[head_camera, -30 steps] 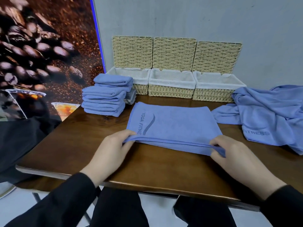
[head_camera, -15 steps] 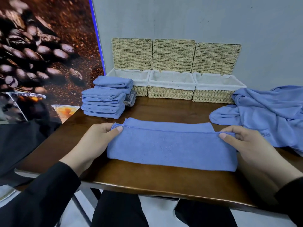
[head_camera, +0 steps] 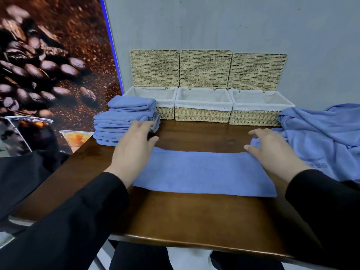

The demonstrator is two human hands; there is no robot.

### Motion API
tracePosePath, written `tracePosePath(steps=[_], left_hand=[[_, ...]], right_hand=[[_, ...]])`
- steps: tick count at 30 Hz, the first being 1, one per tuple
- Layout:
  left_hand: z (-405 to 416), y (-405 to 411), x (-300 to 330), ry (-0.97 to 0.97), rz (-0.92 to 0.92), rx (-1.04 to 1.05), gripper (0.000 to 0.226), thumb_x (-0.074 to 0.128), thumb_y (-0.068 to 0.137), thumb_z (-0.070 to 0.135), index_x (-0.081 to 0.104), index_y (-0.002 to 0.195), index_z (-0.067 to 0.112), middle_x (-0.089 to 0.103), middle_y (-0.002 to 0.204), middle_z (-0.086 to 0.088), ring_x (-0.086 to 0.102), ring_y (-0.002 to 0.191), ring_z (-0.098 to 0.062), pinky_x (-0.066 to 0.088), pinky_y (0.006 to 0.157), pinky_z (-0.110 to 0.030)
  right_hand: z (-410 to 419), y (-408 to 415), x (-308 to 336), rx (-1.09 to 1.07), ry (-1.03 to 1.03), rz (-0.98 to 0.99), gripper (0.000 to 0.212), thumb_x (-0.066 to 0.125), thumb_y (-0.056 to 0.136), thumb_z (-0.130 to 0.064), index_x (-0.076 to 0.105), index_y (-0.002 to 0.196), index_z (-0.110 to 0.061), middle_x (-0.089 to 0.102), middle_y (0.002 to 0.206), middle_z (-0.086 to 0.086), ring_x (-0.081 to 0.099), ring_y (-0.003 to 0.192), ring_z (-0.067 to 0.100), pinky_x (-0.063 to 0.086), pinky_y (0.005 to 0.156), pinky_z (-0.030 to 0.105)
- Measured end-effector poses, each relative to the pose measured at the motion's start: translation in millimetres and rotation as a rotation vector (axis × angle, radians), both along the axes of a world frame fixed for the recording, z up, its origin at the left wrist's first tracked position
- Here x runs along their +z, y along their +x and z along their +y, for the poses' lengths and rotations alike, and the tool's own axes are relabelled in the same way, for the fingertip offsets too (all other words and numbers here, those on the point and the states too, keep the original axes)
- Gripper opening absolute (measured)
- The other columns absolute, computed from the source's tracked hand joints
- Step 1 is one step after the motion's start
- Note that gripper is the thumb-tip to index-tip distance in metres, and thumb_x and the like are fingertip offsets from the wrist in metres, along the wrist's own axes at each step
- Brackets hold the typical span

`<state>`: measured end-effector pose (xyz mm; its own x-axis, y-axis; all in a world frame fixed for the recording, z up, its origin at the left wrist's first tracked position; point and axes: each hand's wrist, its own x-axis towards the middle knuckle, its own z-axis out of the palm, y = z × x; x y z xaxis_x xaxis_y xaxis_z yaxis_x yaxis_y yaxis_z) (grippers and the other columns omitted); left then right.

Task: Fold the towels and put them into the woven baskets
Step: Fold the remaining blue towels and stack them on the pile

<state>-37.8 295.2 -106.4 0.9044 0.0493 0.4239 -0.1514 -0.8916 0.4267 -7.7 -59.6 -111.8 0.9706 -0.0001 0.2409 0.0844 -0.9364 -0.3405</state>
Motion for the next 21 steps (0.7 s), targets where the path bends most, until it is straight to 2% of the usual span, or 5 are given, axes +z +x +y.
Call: tracePosePath(steps=[5,8,13,18,21], left_hand=[[-29.8,-6.3,-26.1,0.235,0.264,-0.433,0.035,0.051,0.103,0.041,0.058,0.136,0.035,0.048,0.147,0.012,0.046,0.134,-0.016,0.036,0.111,-0.043],[-32.5,-4.2,-34.7,0.395,0.467,-0.430,0.048,0.040,0.103,0.055,0.038,0.150,0.046,0.021,0.165,0.017,0.021,0.150,-0.009,0.017,0.120,-0.039],[-51.2,-0.4,-28.3,0.547,0.436,-0.301,0.050,0.032,0.103,0.059,0.035,0.152,0.045,0.026,0.163,0.011,0.027,0.146,-0.020,0.029,0.113,-0.048],[-68.8,1.3,-18.5,0.641,0.353,-0.194,0.042,0.036,0.103,0.055,0.062,0.126,0.031,0.052,0.115,0.001,0.050,0.107,-0.027,0.042,0.084,-0.038],[-56.2,14.5,-14.9,0.487,0.301,-0.378,0.034,0.048,0.098,0.050,0.069,0.091,0.024,0.059,0.091,0.005,0.058,0.089,-0.021,0.043,0.071,-0.033]], right_hand=[[32.0,-27.3,-23.2,0.286,0.050,-0.015,0.007,0.065,0.095,-0.033,0.066,0.093,-0.027,0.056,0.088,-0.013,0.056,0.084,0.010,0.049,0.081,0.039],[35.8,-30.4,-36.3,0.293,-0.091,0.042,0.019,0.060,0.097,-0.043,0.068,0.105,-0.028,0.058,0.103,-0.013,0.056,0.100,0.015,0.045,0.091,0.037],[58.0,-46.4,-26.6,0.388,-0.058,-0.049,0.025,0.054,0.101,-0.043,0.069,0.115,-0.028,0.061,0.111,-0.015,0.057,0.109,0.010,0.048,0.093,0.035],[77.8,-44.0,-37.2,0.295,-0.117,0.007,0.040,0.038,0.101,-0.054,0.065,0.087,-0.029,0.053,0.092,-0.009,0.057,0.083,0.013,0.049,0.073,0.035],[67.7,-27.4,-44.4,0.246,-0.089,-0.044,0.044,0.035,0.097,-0.059,0.070,0.094,-0.033,0.060,0.104,-0.015,0.056,0.101,0.014,0.043,0.084,0.036]])
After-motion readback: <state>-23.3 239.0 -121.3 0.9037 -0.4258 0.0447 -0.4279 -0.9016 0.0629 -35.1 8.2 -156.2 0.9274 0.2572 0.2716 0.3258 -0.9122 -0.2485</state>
